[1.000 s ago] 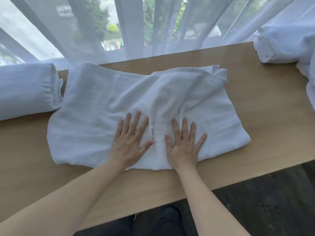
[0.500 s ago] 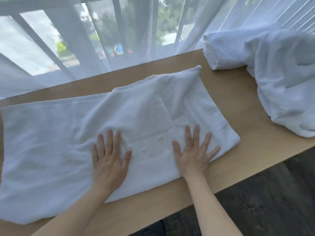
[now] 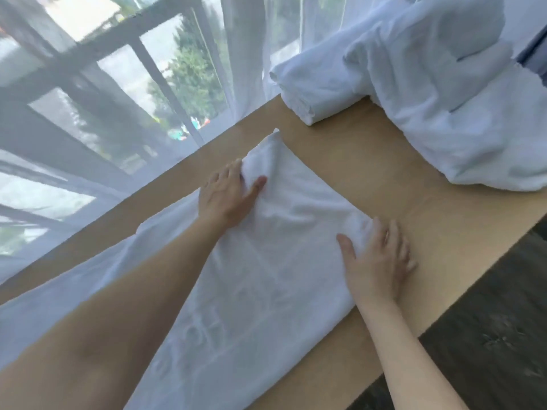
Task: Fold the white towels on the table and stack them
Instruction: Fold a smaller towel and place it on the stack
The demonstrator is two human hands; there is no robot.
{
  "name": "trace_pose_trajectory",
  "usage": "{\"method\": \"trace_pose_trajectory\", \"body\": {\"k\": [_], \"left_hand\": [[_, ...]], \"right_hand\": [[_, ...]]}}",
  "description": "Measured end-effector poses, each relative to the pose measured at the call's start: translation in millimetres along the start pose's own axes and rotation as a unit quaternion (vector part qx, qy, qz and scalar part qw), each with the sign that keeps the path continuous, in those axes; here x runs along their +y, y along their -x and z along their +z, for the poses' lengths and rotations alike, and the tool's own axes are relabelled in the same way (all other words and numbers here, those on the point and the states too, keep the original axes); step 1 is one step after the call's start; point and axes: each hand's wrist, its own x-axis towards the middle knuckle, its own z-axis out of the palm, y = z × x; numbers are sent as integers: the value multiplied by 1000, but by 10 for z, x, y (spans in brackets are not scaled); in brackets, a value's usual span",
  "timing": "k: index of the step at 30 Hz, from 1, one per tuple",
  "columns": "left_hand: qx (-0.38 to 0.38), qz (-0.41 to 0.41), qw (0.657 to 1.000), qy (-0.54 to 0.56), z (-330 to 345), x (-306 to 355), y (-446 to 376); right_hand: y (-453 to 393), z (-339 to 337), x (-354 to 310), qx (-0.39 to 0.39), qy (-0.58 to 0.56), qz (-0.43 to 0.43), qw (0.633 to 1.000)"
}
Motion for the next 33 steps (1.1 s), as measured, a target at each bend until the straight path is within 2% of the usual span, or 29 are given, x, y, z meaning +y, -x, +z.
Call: {"method": "trace_pose_trajectory", "body": {"k": [4,6,8,13,14,16,18,19,20,21,23,24,25,27,30,33], "left_hand": [[-17,-38,999,26,-87,229,-296],[-65,-58,993,79,-174,301,-377],[-134,-62,976,160,-288,348,-423],[-282,0,906,315,-506,443,-545],[-301,18,887,350,-529,445,-570],[-334,54,827,449,-554,414,-624],[-348,96,772,524,-545,394,-673],[-336,111,765,538,-527,410,-700],[-308,115,776,539,-490,451,-723],[-267,108,801,524,-444,516,-749],[-138,65,898,412,-314,643,-793],[-53,43,945,321,-230,659,-787],[10,44,969,243,-152,659,-745],[46,94,984,145,-15,648,-577],[20,149,989,-6,215,588,-342],[24,159,987,-14,291,541,-248]], "right_hand": [[-68,-44,-13,38,-188,42,980],[-94,-90,-1,46,-245,81,965],[-124,-145,24,40,-256,104,960],[-93,-278,141,21,-323,183,928],[-57,-318,175,6,-346,204,916],[11,-436,235,-69,-429,232,871],[12,-570,343,-142,-504,218,824],[-11,-623,408,-127,-510,198,828],[-49,-667,452,-73,-487,186,850],[-107,-680,502,2,-433,182,883],[-208,-650,556,105,-320,174,925],[-231,-609,561,119,-293,174,933],[-243,-552,580,121,-274,173,938],[-249,-459,610,101,-224,166,955],[-287,-400,653,63,-122,167,976],[-404,-417,686,74,-104,129,983]]}}
